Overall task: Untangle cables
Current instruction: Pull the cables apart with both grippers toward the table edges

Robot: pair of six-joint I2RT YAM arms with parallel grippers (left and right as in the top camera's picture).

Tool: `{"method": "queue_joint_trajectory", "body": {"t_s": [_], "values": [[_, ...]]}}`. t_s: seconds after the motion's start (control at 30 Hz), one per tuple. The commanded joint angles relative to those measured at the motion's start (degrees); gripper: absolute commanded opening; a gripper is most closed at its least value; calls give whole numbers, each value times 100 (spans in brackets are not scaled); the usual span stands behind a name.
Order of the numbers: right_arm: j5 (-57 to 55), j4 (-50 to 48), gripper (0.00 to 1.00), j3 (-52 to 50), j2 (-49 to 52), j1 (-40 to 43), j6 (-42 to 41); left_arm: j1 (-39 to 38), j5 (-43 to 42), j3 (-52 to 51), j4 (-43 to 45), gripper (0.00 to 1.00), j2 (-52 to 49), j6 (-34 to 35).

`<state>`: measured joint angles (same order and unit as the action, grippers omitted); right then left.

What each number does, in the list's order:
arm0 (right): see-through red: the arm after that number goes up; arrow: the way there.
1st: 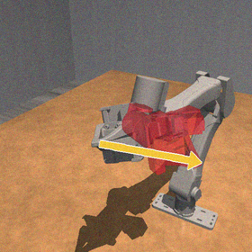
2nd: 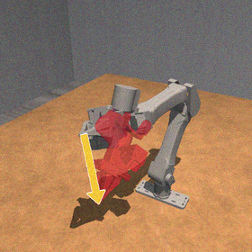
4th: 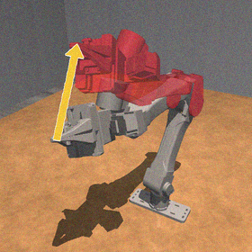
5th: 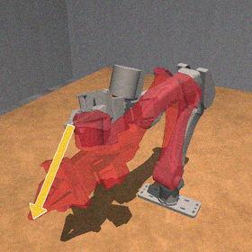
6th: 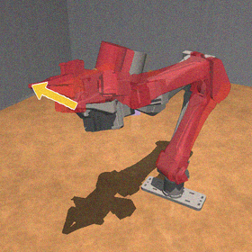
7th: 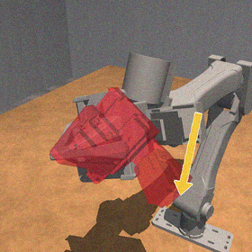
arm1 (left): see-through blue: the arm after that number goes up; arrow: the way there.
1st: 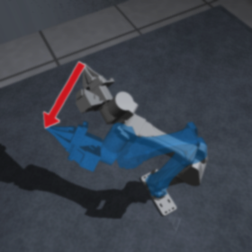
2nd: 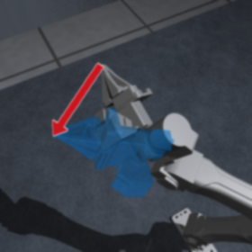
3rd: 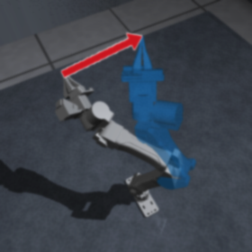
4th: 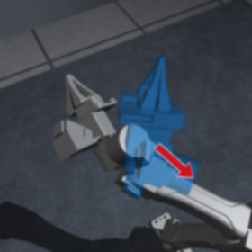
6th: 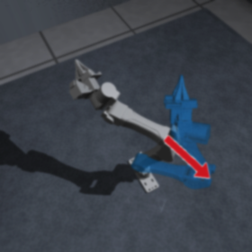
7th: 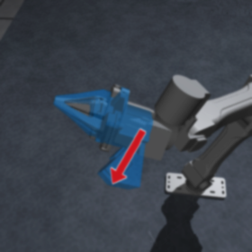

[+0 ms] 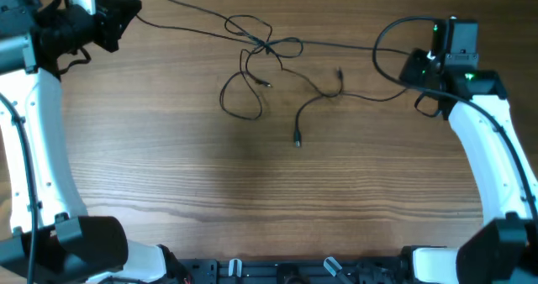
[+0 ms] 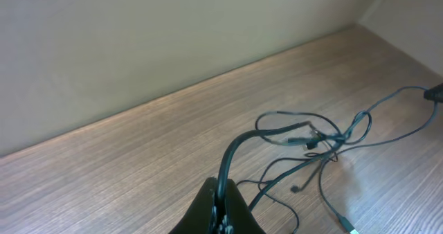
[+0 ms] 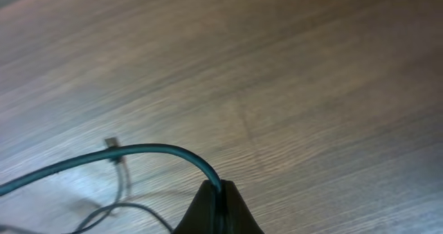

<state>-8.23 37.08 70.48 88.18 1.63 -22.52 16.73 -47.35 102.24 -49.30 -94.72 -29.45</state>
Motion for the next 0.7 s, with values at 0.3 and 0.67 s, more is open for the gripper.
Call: {"method": "queue_joint_trajectory", "body": {"t_s": [0.3, 0.67], "values": [[-114, -15, 4, 28, 625, 938, -140, 531, 291, 0, 15, 4, 422, 37], [-125, -70, 4, 28, 1005, 1082, -151, 1108, 348, 0, 39, 4, 807, 35]]}}
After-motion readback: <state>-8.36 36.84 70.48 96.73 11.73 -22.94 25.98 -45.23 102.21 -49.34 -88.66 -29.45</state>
